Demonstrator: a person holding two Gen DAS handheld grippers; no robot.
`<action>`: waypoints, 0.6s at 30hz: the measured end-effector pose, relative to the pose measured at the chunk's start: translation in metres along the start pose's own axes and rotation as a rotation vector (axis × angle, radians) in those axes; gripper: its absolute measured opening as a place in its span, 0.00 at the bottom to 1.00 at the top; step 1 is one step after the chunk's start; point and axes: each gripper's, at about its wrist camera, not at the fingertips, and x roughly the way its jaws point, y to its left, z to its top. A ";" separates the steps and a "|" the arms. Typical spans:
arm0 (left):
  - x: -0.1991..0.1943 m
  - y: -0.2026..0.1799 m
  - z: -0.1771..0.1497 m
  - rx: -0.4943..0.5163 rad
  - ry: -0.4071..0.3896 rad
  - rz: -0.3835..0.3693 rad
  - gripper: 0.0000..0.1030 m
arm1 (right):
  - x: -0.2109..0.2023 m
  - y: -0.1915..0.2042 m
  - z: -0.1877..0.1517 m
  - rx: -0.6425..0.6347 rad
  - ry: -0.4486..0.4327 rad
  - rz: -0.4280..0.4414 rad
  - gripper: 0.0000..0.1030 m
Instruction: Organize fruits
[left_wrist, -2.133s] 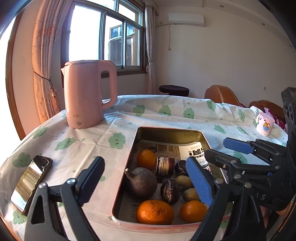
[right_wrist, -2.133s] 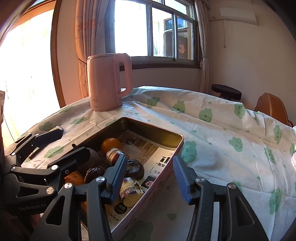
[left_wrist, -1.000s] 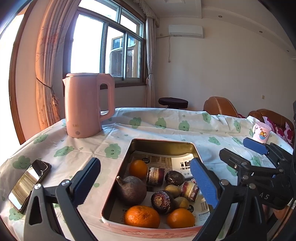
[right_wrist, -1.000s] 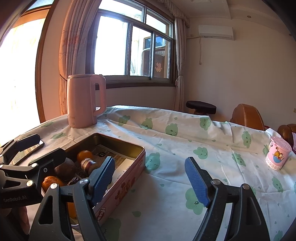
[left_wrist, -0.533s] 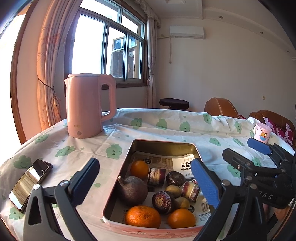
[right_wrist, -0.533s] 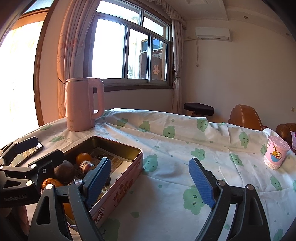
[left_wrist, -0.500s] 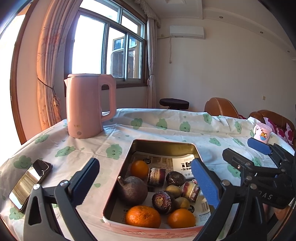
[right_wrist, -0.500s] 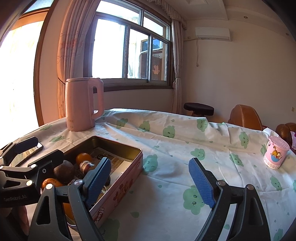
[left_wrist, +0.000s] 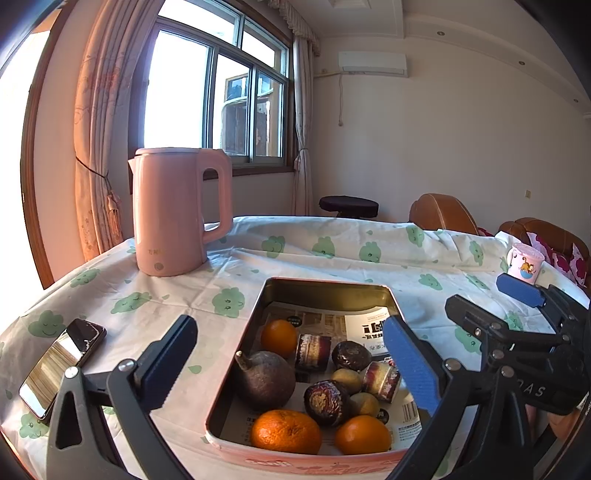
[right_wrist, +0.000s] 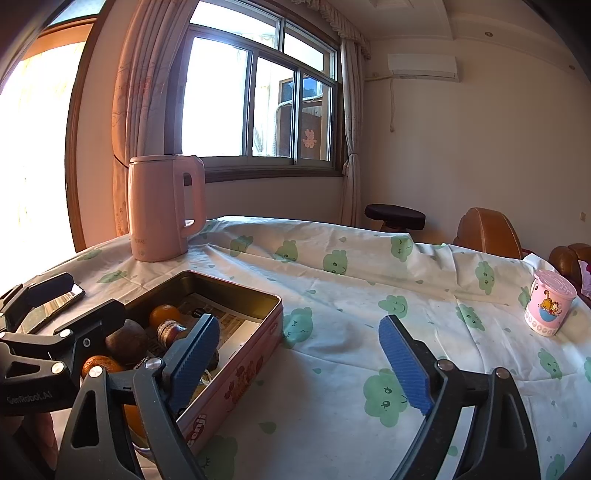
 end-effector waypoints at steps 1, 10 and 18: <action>0.000 0.000 0.000 0.000 0.000 0.001 1.00 | 0.000 0.000 0.000 0.000 0.000 0.000 0.87; -0.001 0.003 0.000 0.007 -0.002 0.006 1.00 | 0.000 -0.001 0.000 0.002 -0.002 -0.002 0.88; -0.001 0.000 0.001 0.022 -0.005 0.010 1.00 | 0.000 -0.001 0.000 0.002 -0.002 -0.001 0.88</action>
